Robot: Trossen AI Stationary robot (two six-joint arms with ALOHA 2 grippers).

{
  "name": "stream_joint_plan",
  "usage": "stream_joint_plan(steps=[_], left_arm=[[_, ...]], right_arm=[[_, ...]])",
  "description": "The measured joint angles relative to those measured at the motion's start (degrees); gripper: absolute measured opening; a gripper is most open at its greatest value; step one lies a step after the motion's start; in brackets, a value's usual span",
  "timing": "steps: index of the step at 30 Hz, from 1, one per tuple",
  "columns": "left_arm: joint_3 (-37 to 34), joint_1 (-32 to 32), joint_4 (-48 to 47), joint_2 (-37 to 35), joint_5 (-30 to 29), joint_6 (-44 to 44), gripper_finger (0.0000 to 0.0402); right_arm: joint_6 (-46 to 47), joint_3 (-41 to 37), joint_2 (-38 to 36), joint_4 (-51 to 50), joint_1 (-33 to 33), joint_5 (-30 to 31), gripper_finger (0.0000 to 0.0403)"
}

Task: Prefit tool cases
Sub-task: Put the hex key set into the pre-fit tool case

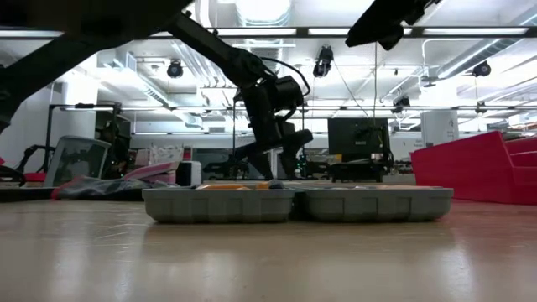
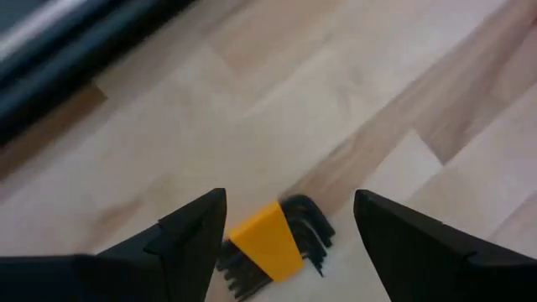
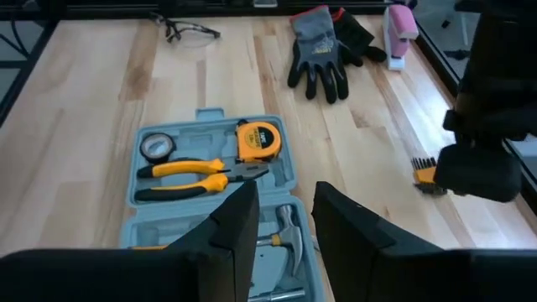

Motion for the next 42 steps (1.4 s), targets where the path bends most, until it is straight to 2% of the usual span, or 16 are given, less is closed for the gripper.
stream_joint_plan(steps=[3,8,14,23,36,42], left_arm=[[-0.15,-0.04,-0.7,0.75,0.15,0.43,0.027],[-0.28,-0.04,-2.05,2.5,4.37,0.9,0.0265],[0.11,-0.27,-5.39,2.6,4.22,2.76,0.0265],[0.04,-1.24,-8.73,2.58,2.99,6.84,0.0248],[0.43,-1.38,-13.82,2.33,2.79,7.79,0.0201],[2.5,-1.51,-17.58,2.34,3.41,7.82,0.0187]], right_arm=[[0.35,0.0,0.19,-0.19,0.0,0.02,0.0097],[-0.01,0.0,0.22,-0.16,0.0,0.02,0.0108],[-0.07,0.0,0.2,-0.19,0.0,0.04,0.0111],[0.19,0.0,0.2,-0.16,0.0,0.04,0.0095],[-0.19,0.0,0.2,-0.16,0.0,0.04,0.0107],[-0.03,0.0,0.2,-0.16,0.0,0.04,0.0101]])
